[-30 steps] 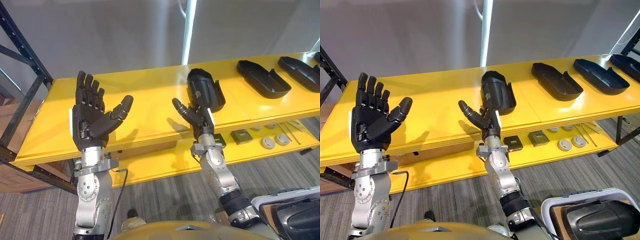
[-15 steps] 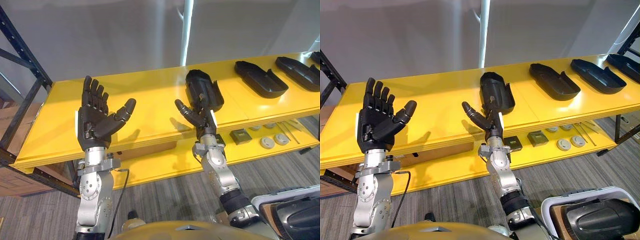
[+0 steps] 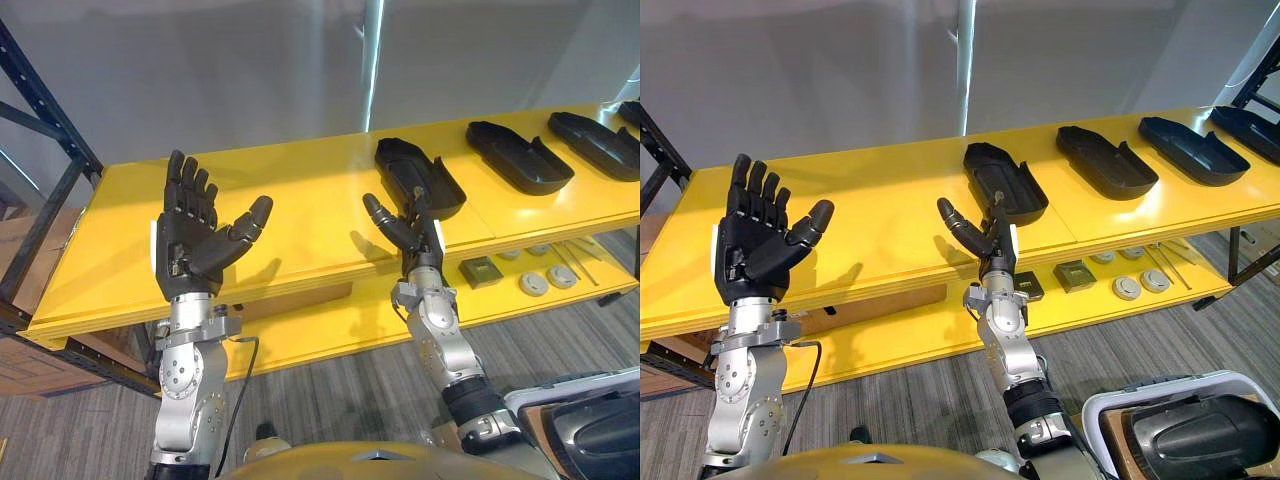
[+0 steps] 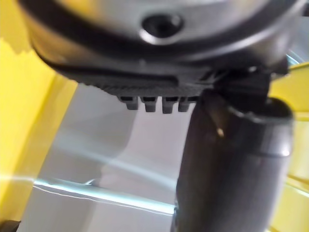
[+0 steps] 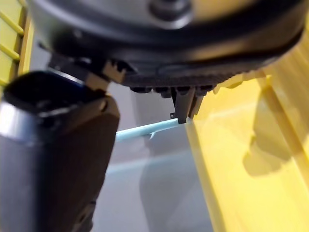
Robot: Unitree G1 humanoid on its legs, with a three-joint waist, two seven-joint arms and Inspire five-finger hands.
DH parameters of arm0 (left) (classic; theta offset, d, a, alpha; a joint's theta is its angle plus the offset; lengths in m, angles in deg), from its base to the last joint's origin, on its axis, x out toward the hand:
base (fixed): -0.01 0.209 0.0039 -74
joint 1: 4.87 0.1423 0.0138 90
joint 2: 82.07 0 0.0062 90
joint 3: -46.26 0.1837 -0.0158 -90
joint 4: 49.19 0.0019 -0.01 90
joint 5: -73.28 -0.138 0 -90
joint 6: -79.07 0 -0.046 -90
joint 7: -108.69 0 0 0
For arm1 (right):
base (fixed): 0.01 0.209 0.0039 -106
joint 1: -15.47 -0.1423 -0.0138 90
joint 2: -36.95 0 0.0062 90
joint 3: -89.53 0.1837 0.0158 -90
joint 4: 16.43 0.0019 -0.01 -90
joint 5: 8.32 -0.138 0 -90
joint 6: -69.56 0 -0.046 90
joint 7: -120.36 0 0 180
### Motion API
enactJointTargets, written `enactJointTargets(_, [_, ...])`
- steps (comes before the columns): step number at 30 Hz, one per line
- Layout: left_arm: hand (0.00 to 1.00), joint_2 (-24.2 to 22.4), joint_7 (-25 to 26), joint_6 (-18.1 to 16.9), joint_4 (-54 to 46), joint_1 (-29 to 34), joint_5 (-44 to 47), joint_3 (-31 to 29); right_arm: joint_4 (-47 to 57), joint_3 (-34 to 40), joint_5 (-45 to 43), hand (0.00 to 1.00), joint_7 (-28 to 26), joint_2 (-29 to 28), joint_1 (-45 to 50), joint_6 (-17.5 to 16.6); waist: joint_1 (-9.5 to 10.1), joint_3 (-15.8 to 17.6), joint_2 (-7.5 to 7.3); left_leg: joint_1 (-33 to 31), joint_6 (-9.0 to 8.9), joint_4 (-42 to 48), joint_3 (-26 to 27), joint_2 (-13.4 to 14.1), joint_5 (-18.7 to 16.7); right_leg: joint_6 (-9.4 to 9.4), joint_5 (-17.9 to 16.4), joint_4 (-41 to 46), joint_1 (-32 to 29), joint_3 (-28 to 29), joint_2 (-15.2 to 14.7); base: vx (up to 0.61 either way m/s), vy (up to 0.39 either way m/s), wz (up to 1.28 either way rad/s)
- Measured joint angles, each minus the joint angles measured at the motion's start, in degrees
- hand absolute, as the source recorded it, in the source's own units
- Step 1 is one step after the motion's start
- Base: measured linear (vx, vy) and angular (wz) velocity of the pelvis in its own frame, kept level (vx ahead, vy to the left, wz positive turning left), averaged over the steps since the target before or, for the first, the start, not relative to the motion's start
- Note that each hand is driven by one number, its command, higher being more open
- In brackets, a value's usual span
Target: Walk over and take three plastic housings, then place them on the shelf
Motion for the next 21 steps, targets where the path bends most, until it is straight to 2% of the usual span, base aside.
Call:
enactJointTargets(3, [1.00, 0.0, -0.1, 0.1, 0.0, -0.6, 0.0, 0.0, 0.0, 0.4, -0.1, 1.00, -2.2, 0.1, 0.0, 0.0, -0.02, 0.0, 0.01, 0.0, 0.00, 0.0, 0.0, 0.0, 0.0, 0.00, 0.0, 0.0, 0.0, 0.0, 0.0, 0.00, 0.000, 0.00])
enactJointTargets(9, [1.00, 0.0, -1.2, 0.1, 0.0, -1.3, -0.2, 0.0, 0.8, -0.5, -0.3, 1.00, -10.8, 0.9, 0.0, 0.0, -0.15, 0.0, 0.03, 0.0, -0.09, 0.0, 0.1, 0.0, -0.1, 0.00, 0.0, 0.0, 0.0, 0.0, 0.0, 0.00, 0.000, 0.00])
enactJointTargets(11, [1.00, 0.0, -1.2, 0.1, 0.0, -1.3, -0.4, -0.1, 4.5, -0.9, -0.5, 1.00, -12.7, 1.9, 0.8, 0.0, -0.08, 0.0, 0.04, -0.1, -0.14, 0.0, 0.1, 0.0, -0.1, 0.03, 0.0, -0.1, 0.0, 0.0, 0.0, 0.00, 0.000, 0.00])
enactJointTargets(14, [1.00, 0.0, -1.2, 0.1, 0.0, -1.3, -0.5, -1.2, 16.6, -0.2, -2.5, 1.00, -14.9, 3.5, 4.2, 0.0, -0.12, 0.0, 0.04, -0.1, -0.24, 0.0, 0.2, 0.0, -0.2, 0.41, 0.3, -0.3, 0.0, 0.1, 0.1, 0.00, 0.000, -0.01])
enactJointTargets(16, [1.00, 0.0, -1.2, 0.1, 0.0, -1.1, -0.5, -2.4, 24.5, 3.8, -2.5, 1.00, -14.9, 3.6, 6.7, -0.4, -0.23, 0.0, -0.01, 0.2, -0.31, 0.0, 0.9, 0.0, -0.4, 0.42, 0.3, -0.4, 0.0, 0.6, 0.1, 0.00, 0.000, -0.11])
enactJointTargets(18, [1.00, 0.0, -1.2, 0.1, 0.0, -0.9, -0.5, -2.9, 26.7, 7.2, -2.4, 1.00, -14.6, 3.6, 7.3, -0.5, -0.24, 0.1, -0.07, 0.6, -0.32, 0.0, 1.4, 0.0, -0.6, 0.45, 0.3, -0.4, 0.0, 1.1, 0.1, 0.00, 0.006, -0.14])
enactJointTargets(21, [1.00, 0.1, -1.2, 0.1, 0.0, -0.9, -0.5, -3.5, 28.2, 16.1, -0.5, 1.00, -12.6, 3.9, 8.1, -0.6, -0.91, 0.1, -0.23, 0.7, -0.61, 0.0, 1.8, 0.0, -1.2, 0.36, 0.2, -0.7, -0.1, 1.5, 0.1, 0.00, 0.013, -0.07])
